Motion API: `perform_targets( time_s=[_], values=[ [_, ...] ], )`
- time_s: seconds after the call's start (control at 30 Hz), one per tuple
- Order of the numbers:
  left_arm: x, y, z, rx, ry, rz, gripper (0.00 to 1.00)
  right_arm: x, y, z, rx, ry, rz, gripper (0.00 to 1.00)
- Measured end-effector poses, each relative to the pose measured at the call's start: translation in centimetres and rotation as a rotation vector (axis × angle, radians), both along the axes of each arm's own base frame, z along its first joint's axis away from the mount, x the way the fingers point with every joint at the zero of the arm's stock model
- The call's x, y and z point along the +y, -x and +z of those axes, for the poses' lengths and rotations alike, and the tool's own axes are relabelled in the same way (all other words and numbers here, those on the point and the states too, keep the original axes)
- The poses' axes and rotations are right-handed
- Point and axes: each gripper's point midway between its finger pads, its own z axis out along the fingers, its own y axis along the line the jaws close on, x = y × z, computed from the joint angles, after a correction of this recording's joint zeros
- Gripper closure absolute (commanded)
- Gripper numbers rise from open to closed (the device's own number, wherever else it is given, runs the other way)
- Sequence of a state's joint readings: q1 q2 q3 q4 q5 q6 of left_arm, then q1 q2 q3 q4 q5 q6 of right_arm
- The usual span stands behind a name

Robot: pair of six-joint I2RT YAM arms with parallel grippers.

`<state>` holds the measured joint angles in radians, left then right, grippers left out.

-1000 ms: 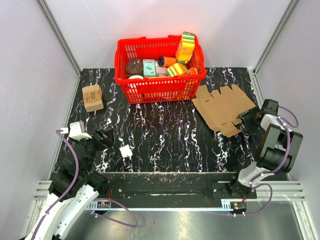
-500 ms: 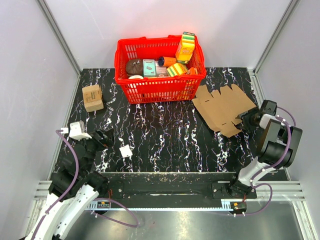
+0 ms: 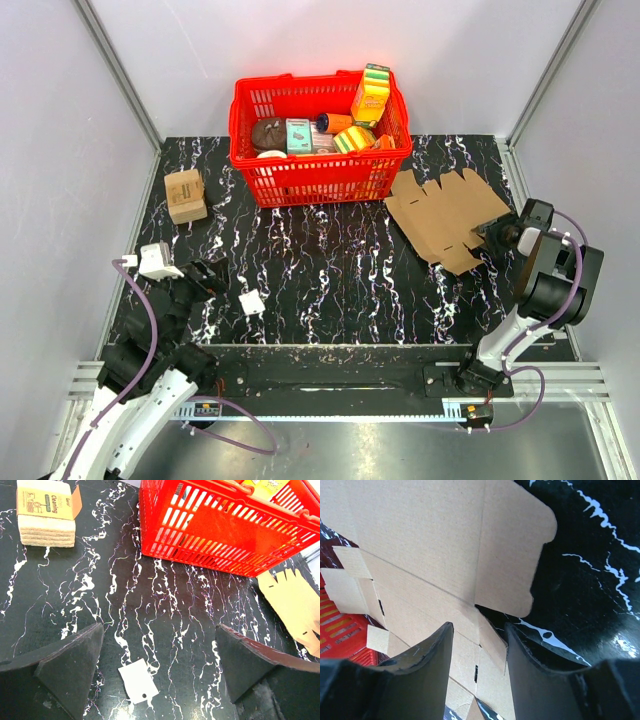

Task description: Fold the paper box

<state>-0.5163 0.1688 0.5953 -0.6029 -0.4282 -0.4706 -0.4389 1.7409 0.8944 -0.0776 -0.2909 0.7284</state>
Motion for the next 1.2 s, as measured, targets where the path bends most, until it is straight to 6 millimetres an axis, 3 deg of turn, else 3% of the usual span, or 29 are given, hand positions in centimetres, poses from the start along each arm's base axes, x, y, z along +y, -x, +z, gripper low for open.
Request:
perform_targets(
  time_s=[0.43, 0.67, 0.8, 0.93, 1.2],
  values=[
    [-0.1, 0.0, 0.0, 0.0, 0.001, -0.006, 0.01, 0.2, -0.5, -0.4, -0.019, -0.014, 0.014, 0.74],
    [-0.1, 0.0, 0.1, -0.003, 0.002, -0.007, 0.01, 0.3, 0.0, -0.7, 0.0, -0.013, 0.026, 0.98],
    [-0.1, 0.0, 0.1, -0.003, 0.002, -0.007, 0.01, 0.3, 0.9, 0.0, 0.033, 0.004, 0.026, 1.0],
    [-0.1, 0.0, 0.1, -0.004, 0.003, -0.007, 0.01, -0.7, 1.3, 3.2, 0.028, 0.084, 0.019, 1.0],
    [-0.3, 0.0, 0.2, -0.005, 0.003, -0.014, 0.01, -2.4, 1.9, 14.6, -0.118, 0.287, 0.003, 1.0]
  ],
)
